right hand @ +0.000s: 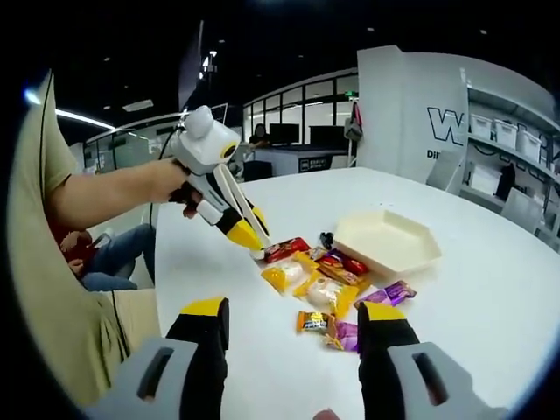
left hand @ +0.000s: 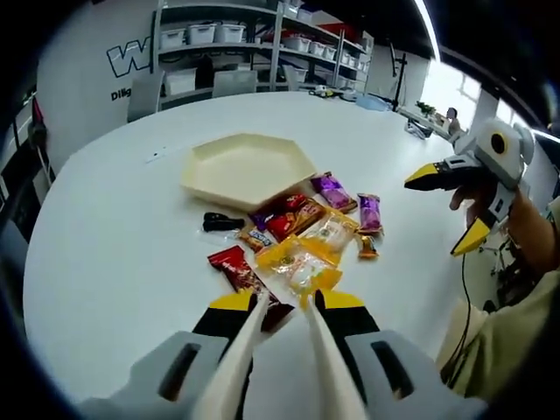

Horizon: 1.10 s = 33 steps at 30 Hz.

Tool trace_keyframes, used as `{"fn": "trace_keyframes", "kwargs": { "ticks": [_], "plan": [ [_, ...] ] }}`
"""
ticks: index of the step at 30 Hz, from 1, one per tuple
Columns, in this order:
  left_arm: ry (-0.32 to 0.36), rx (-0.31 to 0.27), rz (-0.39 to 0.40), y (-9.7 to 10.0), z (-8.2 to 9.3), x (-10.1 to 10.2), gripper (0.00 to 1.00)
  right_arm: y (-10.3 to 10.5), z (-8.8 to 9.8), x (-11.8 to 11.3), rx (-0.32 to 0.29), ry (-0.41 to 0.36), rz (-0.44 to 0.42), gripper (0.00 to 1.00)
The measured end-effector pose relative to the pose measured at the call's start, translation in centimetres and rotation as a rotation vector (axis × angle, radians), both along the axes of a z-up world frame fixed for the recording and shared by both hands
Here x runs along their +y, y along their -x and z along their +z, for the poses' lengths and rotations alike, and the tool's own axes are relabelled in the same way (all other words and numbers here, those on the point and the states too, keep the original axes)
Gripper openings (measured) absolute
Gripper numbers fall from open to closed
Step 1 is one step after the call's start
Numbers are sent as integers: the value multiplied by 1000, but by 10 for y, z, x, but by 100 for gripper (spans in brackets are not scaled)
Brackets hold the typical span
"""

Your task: Place the target food into the container with the food tongs after gripping and lifting it, then release it inside without dropping or visibly crushing the food.

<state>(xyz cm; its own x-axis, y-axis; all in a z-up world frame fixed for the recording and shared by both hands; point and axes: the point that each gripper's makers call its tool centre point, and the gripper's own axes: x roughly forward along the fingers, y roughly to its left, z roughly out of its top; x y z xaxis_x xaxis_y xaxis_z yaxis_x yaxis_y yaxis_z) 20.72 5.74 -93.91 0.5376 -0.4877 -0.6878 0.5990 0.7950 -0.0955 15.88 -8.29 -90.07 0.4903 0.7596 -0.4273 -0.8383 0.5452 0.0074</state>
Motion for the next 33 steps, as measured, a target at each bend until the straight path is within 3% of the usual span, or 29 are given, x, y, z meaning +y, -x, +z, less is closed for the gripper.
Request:
{"fn": "trace_keyframes", "kwargs": {
  "ticks": [13,33],
  "plan": [
    [-1,16,14,1,-6,9,25,0,0,0,-1,4,3,57],
    [-88,5,32,0,-7,38,25,2,0,-2,0,11,3,56]
  ]
}}
